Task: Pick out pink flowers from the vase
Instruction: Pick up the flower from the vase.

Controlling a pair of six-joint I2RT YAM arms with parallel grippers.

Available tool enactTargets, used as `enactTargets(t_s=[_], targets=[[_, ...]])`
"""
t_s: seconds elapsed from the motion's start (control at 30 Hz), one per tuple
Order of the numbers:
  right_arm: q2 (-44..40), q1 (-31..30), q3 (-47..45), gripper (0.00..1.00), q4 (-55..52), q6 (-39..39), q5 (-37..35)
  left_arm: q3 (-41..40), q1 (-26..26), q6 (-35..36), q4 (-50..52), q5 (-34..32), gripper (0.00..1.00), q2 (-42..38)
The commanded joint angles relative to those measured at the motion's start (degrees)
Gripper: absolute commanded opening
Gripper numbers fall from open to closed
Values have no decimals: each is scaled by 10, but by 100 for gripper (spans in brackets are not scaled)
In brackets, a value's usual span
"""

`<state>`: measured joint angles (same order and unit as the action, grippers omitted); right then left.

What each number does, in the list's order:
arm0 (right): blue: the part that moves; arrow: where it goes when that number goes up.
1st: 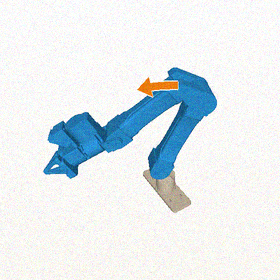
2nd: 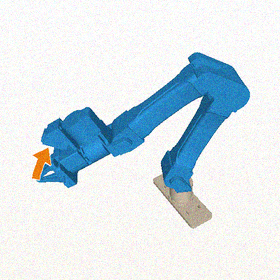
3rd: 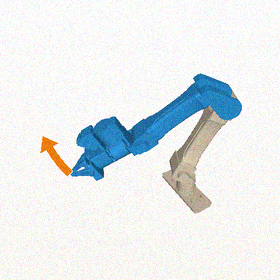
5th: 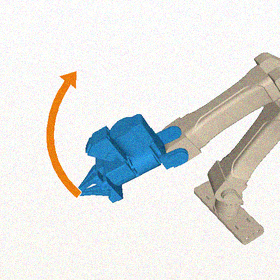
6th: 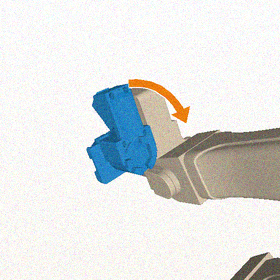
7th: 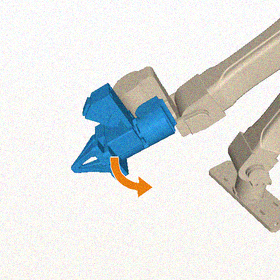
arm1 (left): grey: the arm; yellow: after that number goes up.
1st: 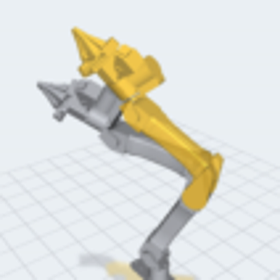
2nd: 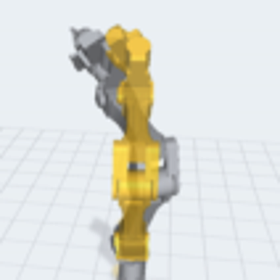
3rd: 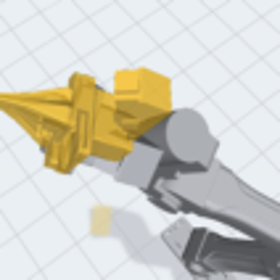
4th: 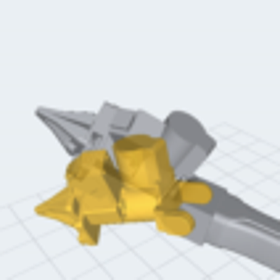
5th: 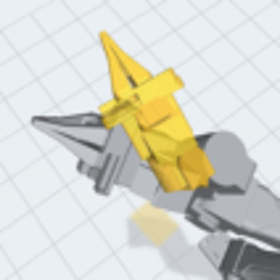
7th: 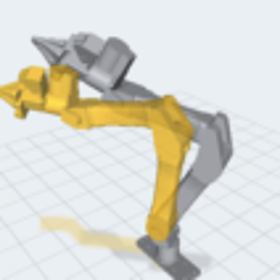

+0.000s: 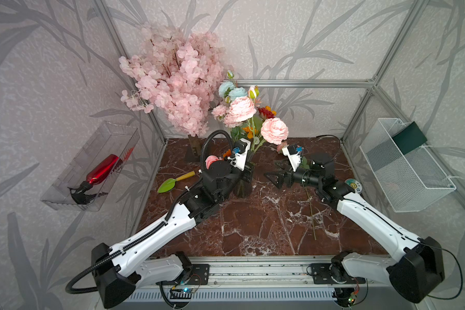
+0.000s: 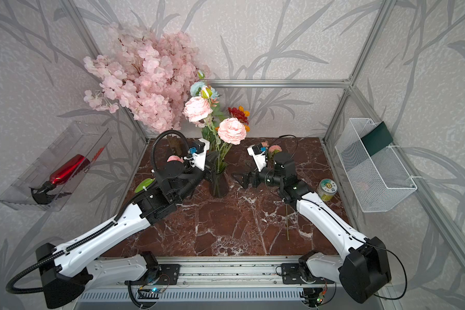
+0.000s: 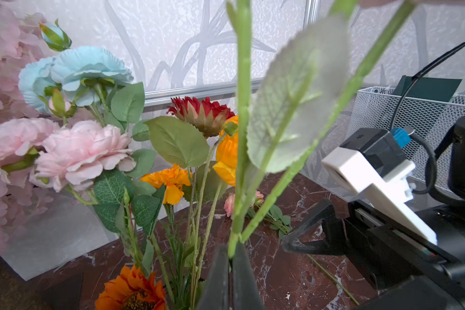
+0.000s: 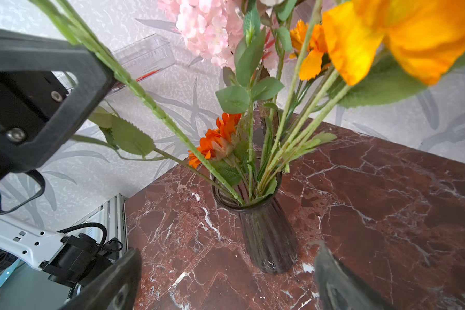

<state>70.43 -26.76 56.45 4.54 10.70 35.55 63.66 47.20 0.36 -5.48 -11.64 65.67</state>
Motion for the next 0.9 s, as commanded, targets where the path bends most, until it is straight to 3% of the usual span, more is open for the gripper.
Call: enactTargets(t_s=[0.0,0.27,0.63,0.87], targets=[[-1,-3,37,99,-10,-17,-1,32,0,0,16,10,0,-20],[20,-4,93,99,19,11,20,57,0,3,20,11,0,-34],[52,-26,174,100,24,3,66,101,0,-30,57,74,0,-21],[77,-56,226,89,-10,-31,72,91,0,-45,56,91,0,-21]])
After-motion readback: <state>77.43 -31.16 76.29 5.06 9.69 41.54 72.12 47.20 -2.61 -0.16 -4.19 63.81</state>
